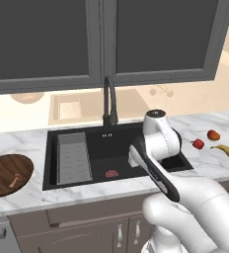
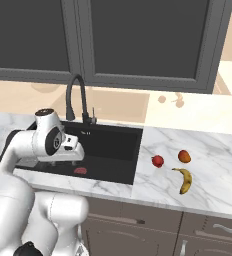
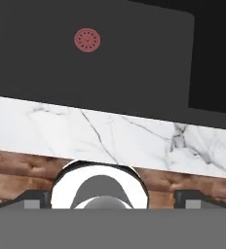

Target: There is a mixed pile of frozen fruits and vegetables on the counter. Locate all the frozen vegetables and place the items in a bowl on the counter. Take all the frozen fruits and defrost them in a running sink.

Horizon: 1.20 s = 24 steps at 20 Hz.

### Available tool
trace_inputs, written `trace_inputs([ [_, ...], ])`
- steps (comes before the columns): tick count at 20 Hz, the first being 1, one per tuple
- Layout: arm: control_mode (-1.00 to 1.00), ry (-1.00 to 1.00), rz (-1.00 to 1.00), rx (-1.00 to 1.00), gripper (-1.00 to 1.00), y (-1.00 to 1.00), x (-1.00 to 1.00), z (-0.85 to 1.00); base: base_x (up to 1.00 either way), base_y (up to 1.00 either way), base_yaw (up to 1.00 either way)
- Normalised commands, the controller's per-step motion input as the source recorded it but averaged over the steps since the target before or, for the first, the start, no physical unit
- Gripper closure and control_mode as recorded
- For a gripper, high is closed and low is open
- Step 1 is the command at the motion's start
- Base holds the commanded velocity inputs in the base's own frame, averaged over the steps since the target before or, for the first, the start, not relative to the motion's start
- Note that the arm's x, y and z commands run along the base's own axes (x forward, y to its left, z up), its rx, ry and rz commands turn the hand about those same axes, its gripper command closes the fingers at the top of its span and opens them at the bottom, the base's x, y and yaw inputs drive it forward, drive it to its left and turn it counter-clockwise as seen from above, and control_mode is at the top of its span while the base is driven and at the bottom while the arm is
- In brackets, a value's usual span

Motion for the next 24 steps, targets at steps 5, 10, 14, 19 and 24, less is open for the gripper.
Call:
trace_inputs([
  [5, -1.00, 0.06, 0.11, 0.04, -1.00, -0.62, 0.38, 0.15, 0.00, 0.00, 0.00],
  [10, -1.00, 0.04, 0.15, 0.06, -1.00, -0.63, 0.30, 0.17, 0.00, 0.00, 0.00],
  [14, -1.00, 0.07, 0.15, 0.05, -1.00, -0.59, 0.31, 0.10, 0.00, 0.00, 0.00],
  [19, -1.00, 0.04, 0.14, 0.04, -1.00, -0.64, 0.33, 0.01, 0.00, 0.00, 0.00],
  [24, -1.00, 0.00, 0.06, 0.01, -1.00, -0.48, 0.48, -0.02, 0.00, 0.00, 0.00],
])
